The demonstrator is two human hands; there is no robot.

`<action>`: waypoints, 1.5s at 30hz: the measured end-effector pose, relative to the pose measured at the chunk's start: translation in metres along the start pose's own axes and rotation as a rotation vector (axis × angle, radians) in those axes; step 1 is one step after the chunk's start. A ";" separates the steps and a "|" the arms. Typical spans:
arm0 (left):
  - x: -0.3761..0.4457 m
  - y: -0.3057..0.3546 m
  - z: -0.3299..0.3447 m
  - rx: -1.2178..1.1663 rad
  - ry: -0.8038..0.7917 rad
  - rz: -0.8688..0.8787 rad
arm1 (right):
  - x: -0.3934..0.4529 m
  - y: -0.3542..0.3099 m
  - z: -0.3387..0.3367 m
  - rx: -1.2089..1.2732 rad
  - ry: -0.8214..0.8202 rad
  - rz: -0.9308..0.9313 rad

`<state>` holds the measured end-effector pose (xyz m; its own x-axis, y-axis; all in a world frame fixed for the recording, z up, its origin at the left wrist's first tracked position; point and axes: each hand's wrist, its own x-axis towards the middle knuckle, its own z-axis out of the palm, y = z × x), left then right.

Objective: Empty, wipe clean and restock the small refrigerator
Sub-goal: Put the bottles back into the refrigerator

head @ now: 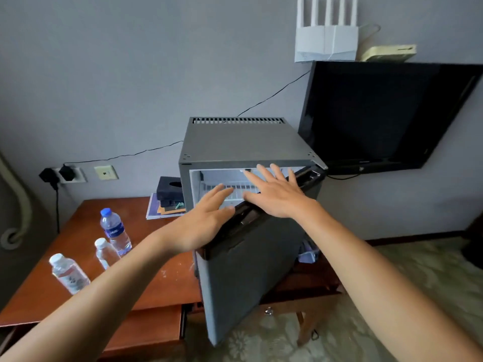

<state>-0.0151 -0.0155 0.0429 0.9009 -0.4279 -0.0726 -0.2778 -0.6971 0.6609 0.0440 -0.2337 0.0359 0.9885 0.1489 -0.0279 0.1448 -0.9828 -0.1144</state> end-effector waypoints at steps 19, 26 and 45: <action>-0.049 -0.043 0.101 0.611 0.105 0.232 | -0.163 0.094 -0.007 -0.259 -0.106 0.568; -0.033 -0.045 0.111 0.636 0.157 0.231 | -0.166 0.115 0.003 -0.262 -0.030 0.623; -0.084 -0.195 0.076 0.627 0.370 -0.509 | 0.017 -0.119 0.194 -0.037 0.012 -0.450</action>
<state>-0.0619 0.1130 -0.1368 0.9849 0.1575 0.0722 0.1521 -0.9855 0.0758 0.0346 -0.0927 -0.1434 0.8272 0.5612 0.0281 0.5615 -0.8239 -0.0769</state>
